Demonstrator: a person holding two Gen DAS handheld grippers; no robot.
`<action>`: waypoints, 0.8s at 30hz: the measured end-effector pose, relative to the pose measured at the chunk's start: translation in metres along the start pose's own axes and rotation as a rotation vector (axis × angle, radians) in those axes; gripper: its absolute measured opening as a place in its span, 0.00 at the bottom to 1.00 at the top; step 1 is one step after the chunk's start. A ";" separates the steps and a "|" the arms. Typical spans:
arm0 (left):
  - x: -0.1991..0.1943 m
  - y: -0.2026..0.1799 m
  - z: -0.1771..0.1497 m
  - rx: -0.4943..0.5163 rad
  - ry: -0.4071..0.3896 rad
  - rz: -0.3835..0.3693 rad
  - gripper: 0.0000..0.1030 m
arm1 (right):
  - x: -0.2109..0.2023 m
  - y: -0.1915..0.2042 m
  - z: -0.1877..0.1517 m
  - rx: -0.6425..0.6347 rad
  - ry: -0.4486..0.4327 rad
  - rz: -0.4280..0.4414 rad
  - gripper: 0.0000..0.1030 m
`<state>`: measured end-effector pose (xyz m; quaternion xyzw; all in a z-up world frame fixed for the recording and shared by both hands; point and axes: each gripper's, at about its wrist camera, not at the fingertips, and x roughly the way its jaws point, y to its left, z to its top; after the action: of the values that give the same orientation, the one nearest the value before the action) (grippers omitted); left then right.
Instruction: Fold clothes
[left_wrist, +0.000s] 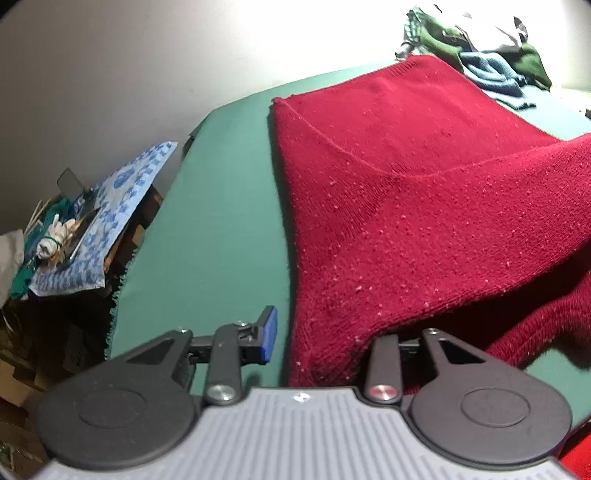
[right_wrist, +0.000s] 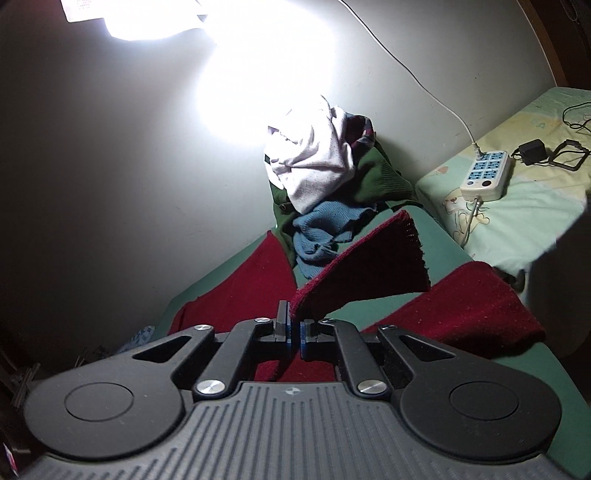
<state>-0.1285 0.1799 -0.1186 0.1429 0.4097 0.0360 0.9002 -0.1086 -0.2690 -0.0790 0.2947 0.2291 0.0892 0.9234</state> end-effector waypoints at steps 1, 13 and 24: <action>0.001 0.000 -0.001 0.006 0.005 0.008 0.39 | -0.001 -0.001 -0.002 -0.008 0.013 -0.005 0.05; 0.006 0.000 -0.008 0.075 0.055 0.030 0.53 | 0.028 -0.001 -0.033 -0.284 0.209 -0.183 0.05; -0.030 0.011 -0.008 0.290 0.100 -0.084 0.58 | 0.037 -0.012 -0.023 -0.373 0.419 -0.154 0.15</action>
<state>-0.1533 0.1866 -0.0986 0.2522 0.4606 -0.0543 0.8493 -0.0865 -0.2558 -0.1166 0.0768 0.4161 0.1185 0.8983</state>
